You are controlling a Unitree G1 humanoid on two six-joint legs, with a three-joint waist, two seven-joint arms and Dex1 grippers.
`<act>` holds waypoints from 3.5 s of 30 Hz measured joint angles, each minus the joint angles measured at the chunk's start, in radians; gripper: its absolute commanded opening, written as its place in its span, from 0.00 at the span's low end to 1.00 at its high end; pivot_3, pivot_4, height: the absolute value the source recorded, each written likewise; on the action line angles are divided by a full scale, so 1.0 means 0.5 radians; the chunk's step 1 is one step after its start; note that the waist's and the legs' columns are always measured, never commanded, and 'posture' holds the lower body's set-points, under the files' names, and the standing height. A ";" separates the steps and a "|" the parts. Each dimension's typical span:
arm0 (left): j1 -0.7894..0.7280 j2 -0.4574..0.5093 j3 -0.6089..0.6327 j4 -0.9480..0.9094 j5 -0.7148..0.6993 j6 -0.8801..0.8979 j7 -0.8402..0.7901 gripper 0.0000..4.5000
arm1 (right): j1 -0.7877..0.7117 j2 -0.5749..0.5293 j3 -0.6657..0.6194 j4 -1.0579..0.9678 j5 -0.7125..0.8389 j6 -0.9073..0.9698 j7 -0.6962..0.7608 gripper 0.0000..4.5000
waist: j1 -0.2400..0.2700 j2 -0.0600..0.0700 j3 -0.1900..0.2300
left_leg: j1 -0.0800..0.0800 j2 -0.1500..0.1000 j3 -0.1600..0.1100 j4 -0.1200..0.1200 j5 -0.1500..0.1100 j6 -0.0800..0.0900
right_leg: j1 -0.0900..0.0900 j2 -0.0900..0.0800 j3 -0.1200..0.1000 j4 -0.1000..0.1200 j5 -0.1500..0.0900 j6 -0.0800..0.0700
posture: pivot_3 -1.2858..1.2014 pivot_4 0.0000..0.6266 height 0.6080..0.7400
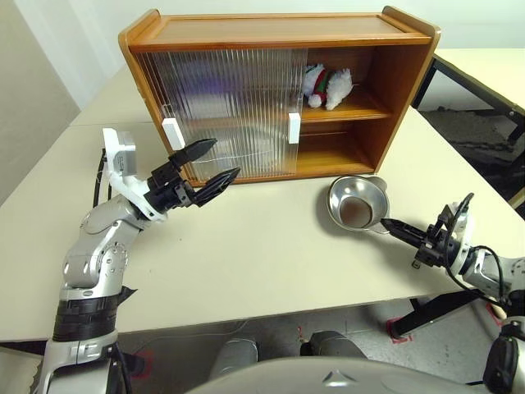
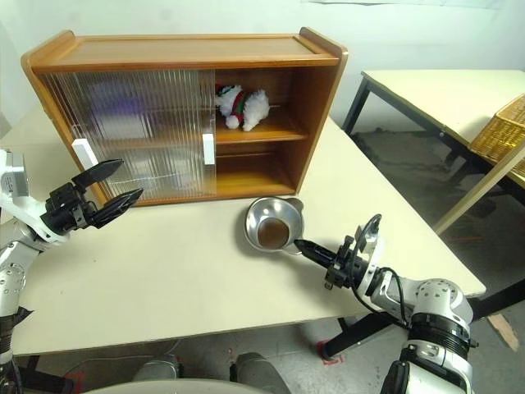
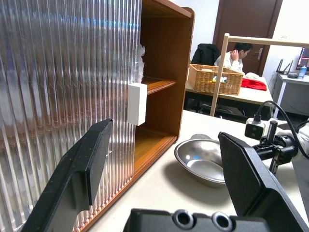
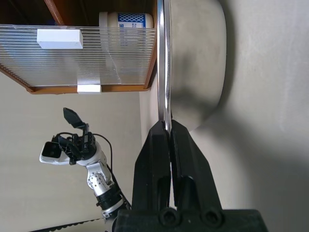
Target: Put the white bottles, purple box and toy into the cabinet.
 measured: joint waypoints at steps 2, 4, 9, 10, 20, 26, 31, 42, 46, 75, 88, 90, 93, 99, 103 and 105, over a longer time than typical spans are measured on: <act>-0.008 0.000 0.000 0.002 0.000 0.000 -0.001 1.00 | -0.023 0.001 -0.001 0.003 0.001 0.003 0.000 0.01 | 0.000 0.000 0.000 | 0.000 0.000 0.000 0.000 0.000 0.000 | -0.001 0.000 0.001 0.000 0.000 0.000 | 0.51 0.00 1.00; -0.015 0.000 0.000 0.005 0.001 -0.001 -0.002 1.00 | -0.080 0.001 -0.008 0.017 0.007 0.014 0.000 0.01 | -0.004 0.000 0.000 | -0.001 0.001 0.000 -0.002 0.000 0.000 | -0.002 0.000 0.003 0.000 0.000 0.000 | 0.51 0.00 1.00; -0.032 -0.001 -0.001 0.017 0.002 -0.005 -0.005 1.00 | -0.207 0.018 -0.085 0.021 0.040 0.066 -0.014 0.01 | -0.002 0.000 0.000 | -0.001 0.001 -0.001 -0.003 0.000 0.000 | -0.002 0.000 0.001 0.000 -0.001 -0.001 | 0.51 0.00 1.00; -0.032 -0.001 -0.001 0.020 0.003 -0.006 -0.006 1.00 | -0.238 0.028 -0.094 0.024 0.040 0.066 -0.027 0.01 | -0.002 0.000 0.000 | -0.001 0.001 -0.001 -0.003 0.000 0.000 | -0.002 0.000 0.000 0.000 -0.001 -0.001 | 0.51 0.00 1.00; -0.033 -0.003 -0.005 0.020 0.004 -0.013 -0.006 1.00 | -0.557 0.142 -0.141 0.305 -0.016 -0.148 -0.144 0.01 | -0.002 0.001 0.000 | 0.000 0.002 -0.004 -0.003 0.000 0.000 | -0.002 0.000 0.002 0.000 0.001 0.000 | 0.52 0.00 1.00; -0.007 0.000 0.004 -0.003 0.003 -0.012 0.002 1.00 | -0.774 0.190 -0.086 0.662 -0.149 -0.487 -0.139 0.01 | 0.004 0.002 0.000 | -0.002 0.006 -0.007 -0.004 0.000 0.000 | -0.005 0.000 0.000 0.001 0.004 0.000 | 0.53 0.00 1.00; 0.047 0.005 0.026 -0.031 0.002 -0.010 0.020 1.00 | -0.942 0.211 -0.082 0.919 -0.237 -0.769 -0.141 0.01 | 0.014 0.003 0.000 | -0.002 0.014 -0.008 -0.007 0.000 0.001 | -0.006 0.002 -0.003 0.001 0.012 0.000 | 0.53 0.00 1.00; 0.109 0.010 0.054 -0.098 -0.001 0.001 0.063 1.00 | -1.102 0.289 -0.116 1.225 -0.298 -1.113 -0.197 0.01 | 0.051 0.003 0.000 | -0.001 0.025 -0.007 -0.007 0.000 0.000 | -0.007 0.009 -0.005 0.001 0.015 -0.022 | 0.54 0.00 1.00; 0.130 0.013 0.066 -0.146 -0.006 0.008 0.084 1.00 | -1.131 0.312 -0.176 1.293 -0.298 -1.224 -0.252 0.01 | 0.057 0.003 0.000 | 0.000 0.025 -0.007 -0.007 0.000 0.000 | -0.007 0.009 -0.005 0.001 0.018 -0.033 | 0.55 0.00 1.00; 0.326 0.043 0.152 -0.360 -0.062 0.044 0.227 1.00 | -1.291 0.553 -0.460 1.526 -0.292 -1.870 -0.741 0.01 | 0.160 0.004 0.001 | -0.002 0.027 -0.028 -0.015 -0.002 -0.003 | -0.014 0.009 -0.007 0.001 0.017 -0.050 | 0.58 0.00 1.00; 0.262 0.050 0.146 -0.337 -0.066 0.043 0.211 1.00 | -1.247 0.540 -0.475 1.556 -0.346 -1.987 -0.742 0.49 | 0.162 0.003 0.001 | -0.002 0.027 -0.029 -0.015 -0.002 -0.003 | -0.015 0.008 -0.006 0.001 0.018 -0.051 | 0.56 0.00 1.00; 0.250 0.050 0.133 -0.321 -0.066 0.043 0.203 1.00 | -1.241 0.525 -0.476 1.557 -0.356 -1.985 -0.717 0.66 | 0.159 0.003 0.001 | -0.002 0.028 -0.027 -0.016 -0.002 -0.003 | -0.016 0.008 -0.006 0.001 0.018 -0.051 | 0.56 0.00 1.00; 0.230 0.049 0.121 -0.302 -0.064 0.042 0.190 1.00 | -1.244 0.490 -0.476 1.553 -0.357 -1.953 -0.652 0.89 | 0.154 0.002 0.000 | -0.002 0.027 -0.027 -0.015 -0.003 -0.004 | -0.015 0.008 -0.007 0.001 0.020 -0.048 | 0.56 0.00 1.00; 0.202 0.043 0.107 -0.264 -0.058 0.035 0.160 1.00 | -1.226 0.436 -0.461 1.547 -0.367 -1.788 -0.536 0.99 | 0.149 0.002 0.000 | -0.001 0.027 -0.028 -0.010 -0.002 -0.004 | -0.013 0.008 -0.006 0.002 0.020 -0.049 | 0.56 0.00 1.00; 0.181 0.041 0.084 -0.220 -0.046 0.029 0.130 1.00 | -1.161 0.372 -0.257 1.405 -0.458 -1.533 -0.263 0.99 | 0.145 0.002 0.000 | -0.002 0.026 -0.025 -0.008 -0.002 -0.004 | -0.012 0.008 -0.007 0.002 0.020 -0.048 | 0.56 0.00 1.00; 0.160 0.041 0.073 -0.207 -0.042 0.022 0.113 1.00 | -1.030 0.363 0.002 1.107 -0.558 -1.435 -0.015 0.99 | 0.138 0.000 -0.001 | -0.002 0.024 -0.011 -0.007 -0.002 -0.004 | -0.011 0.011 -0.008 0.002 0.019 -0.047 | 0.54 0.00 1.00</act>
